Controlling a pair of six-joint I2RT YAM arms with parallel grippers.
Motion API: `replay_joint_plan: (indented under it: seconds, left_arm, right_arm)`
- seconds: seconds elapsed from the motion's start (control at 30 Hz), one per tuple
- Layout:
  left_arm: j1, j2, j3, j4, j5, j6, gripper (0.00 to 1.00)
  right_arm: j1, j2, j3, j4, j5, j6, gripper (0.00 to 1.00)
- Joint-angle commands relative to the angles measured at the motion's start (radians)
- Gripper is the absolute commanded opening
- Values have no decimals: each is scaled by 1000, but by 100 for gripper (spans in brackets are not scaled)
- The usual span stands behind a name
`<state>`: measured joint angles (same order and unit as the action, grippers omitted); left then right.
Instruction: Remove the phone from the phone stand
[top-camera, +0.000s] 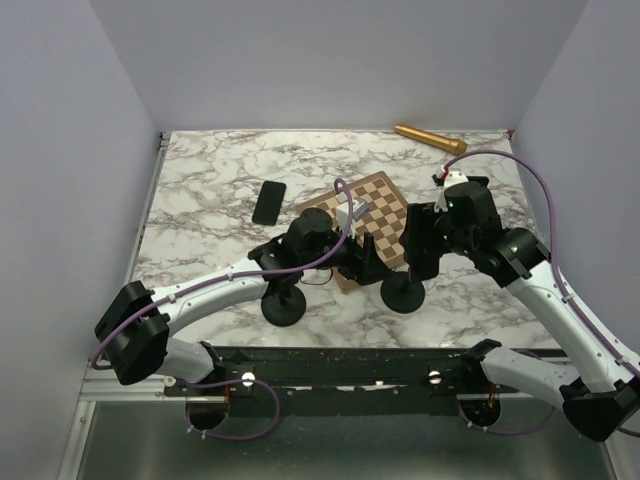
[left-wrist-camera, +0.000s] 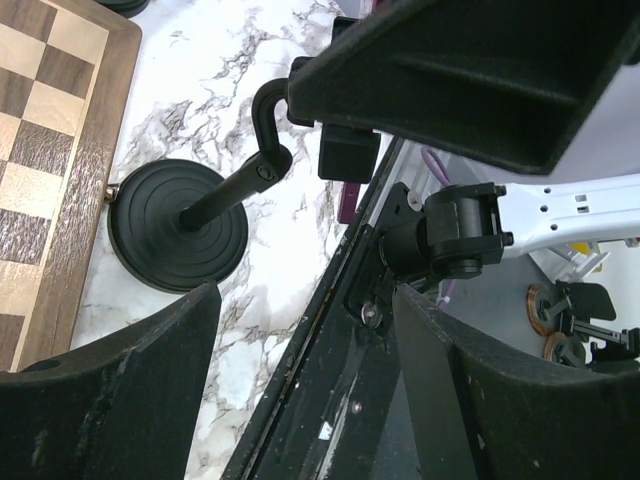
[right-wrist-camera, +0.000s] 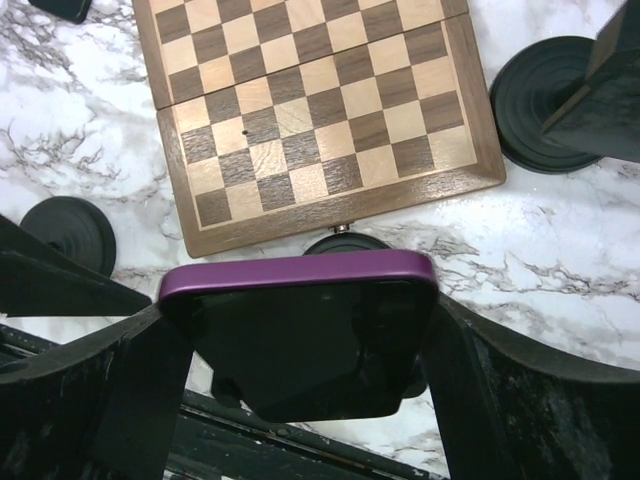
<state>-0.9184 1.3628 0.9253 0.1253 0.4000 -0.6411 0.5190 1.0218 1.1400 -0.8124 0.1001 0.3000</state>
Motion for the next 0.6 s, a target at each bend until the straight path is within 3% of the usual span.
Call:
replay_joint_plan:
  seconds: [0.0, 0.13, 0.2, 0.23, 0.37, 0.57]
  left_arm:
    - [-4, 20, 34, 11, 3, -11, 77]
    - [-4, 23, 39, 14, 3, -12, 77]
    - [-4, 25, 38, 21, 7, -14, 76]
    - [-4, 29, 39, 30, 8, -14, 75]
    - [-3, 45, 46, 78, 15, -1, 73]
    - [-2, 125, 129, 127, 41, -9, 78]
  right_arm:
    - [78, 14, 40, -19, 139, 40, 91]
    - [100, 24, 37, -21, 198, 55, 78]
    - [100, 18, 41, -18, 212, 70, 57]
    - [101, 15, 42, -16, 218, 84, 41]
    - [100, -4, 22, 17, 192, 123, 4]
    - [101, -45, -24, 70, 160, 162, 1]
